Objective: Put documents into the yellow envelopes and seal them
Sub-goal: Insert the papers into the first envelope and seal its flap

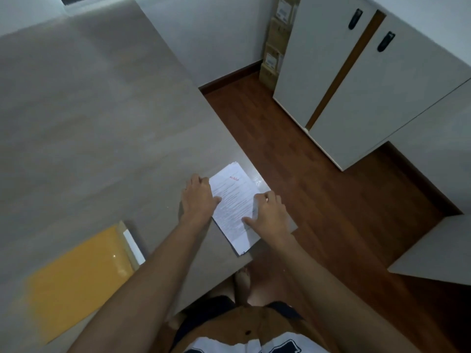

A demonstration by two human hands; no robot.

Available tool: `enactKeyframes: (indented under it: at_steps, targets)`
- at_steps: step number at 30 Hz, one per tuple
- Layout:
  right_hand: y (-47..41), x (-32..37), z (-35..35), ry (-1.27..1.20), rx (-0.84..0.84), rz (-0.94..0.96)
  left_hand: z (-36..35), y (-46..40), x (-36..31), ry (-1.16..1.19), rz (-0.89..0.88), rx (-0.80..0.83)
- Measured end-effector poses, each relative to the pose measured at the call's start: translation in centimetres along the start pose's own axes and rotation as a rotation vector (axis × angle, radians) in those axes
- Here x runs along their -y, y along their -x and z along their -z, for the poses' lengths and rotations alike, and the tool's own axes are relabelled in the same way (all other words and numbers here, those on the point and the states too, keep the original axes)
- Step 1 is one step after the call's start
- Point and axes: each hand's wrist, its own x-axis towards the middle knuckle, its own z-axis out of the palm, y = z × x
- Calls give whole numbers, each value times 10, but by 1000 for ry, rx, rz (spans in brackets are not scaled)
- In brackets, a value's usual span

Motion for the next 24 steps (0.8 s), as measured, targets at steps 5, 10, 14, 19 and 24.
enactKeyframes:
  at_steps: [5, 10, 14, 19, 24]
  targets:
    - [-2, -2, -1, 11, -14, 22, 1, -2, -6, -27, 34, -5]
    - [-2, -3, 0, 16, -13, 31, 7, -2, -18, 34, 42, 12]
    - [-1, -4, 1, -7, -18, 30, 8, -4, -20, 90, 54, 43]
    - [1, -4, 0, -14, -32, 28, 8, -1, -23, -39, -35, 93]
    - [3, -7, -2, -88, -77, -8, 18, 6, -14, 66, -18, 156]
